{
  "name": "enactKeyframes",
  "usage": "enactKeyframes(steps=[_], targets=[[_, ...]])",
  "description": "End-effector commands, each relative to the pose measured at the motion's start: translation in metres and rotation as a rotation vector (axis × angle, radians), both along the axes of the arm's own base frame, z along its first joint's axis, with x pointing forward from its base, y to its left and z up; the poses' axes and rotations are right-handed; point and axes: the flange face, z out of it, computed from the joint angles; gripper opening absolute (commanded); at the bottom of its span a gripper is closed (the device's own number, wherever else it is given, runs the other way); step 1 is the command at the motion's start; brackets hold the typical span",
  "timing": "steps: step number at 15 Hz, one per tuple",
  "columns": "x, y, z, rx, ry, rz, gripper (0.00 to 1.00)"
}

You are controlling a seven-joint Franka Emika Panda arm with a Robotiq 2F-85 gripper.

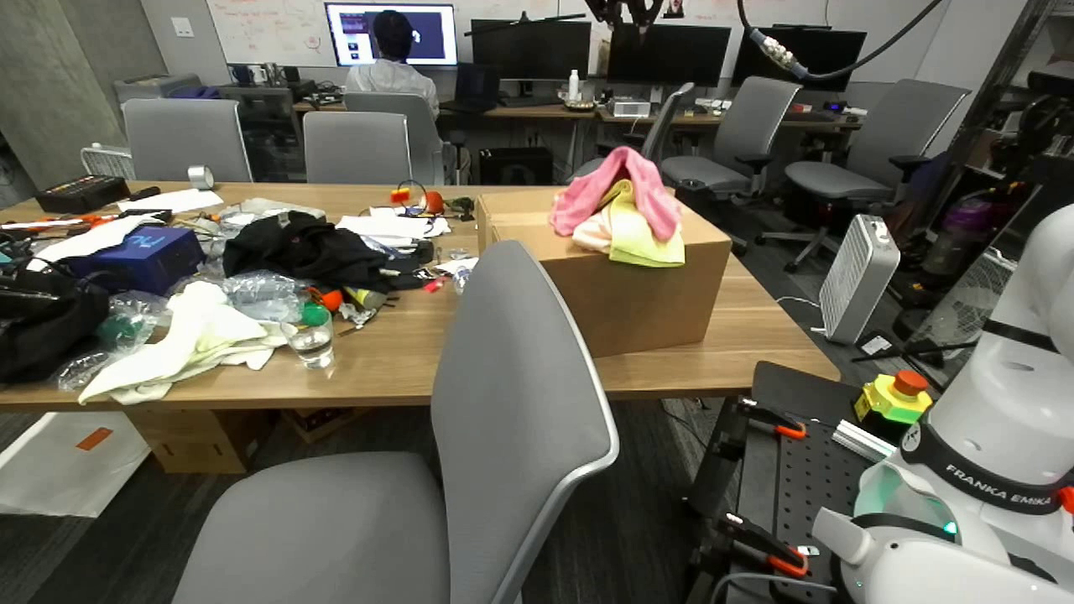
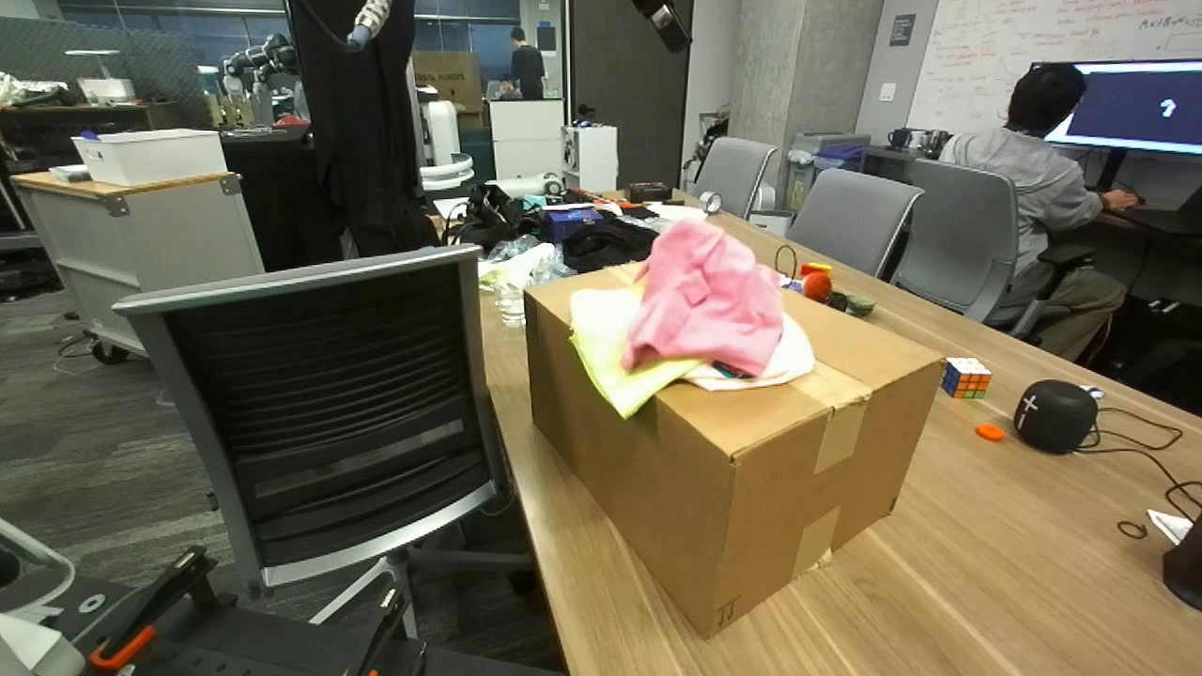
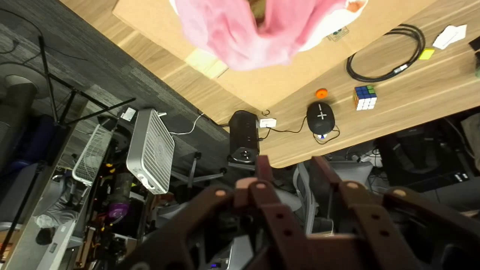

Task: Put the peach shirt, the green towel and the pink shirt on the top of the box respectively

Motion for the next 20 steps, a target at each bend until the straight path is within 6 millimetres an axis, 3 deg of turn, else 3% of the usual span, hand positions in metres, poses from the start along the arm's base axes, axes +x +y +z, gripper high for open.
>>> enactKeyframes(steps=[1, 5, 9, 11, 15, 20], targets=[[0.009, 0.016, -0.004, -0.005, 0.023, 0.015, 0.67], [0.006, 0.082, -0.032, 0.113, 0.108, 0.224, 0.98], [-0.018, 0.158, -0.055, 0.189, 0.204, 0.41, 1.0], [-0.033, 0.182, -0.059, 0.232, 0.241, 0.508, 1.0], [-0.073, 0.187, -0.057, 0.318, 0.319, 0.69, 1.0], [-0.127, 0.153, -0.051, 0.43, 0.417, 0.919, 1.0]])
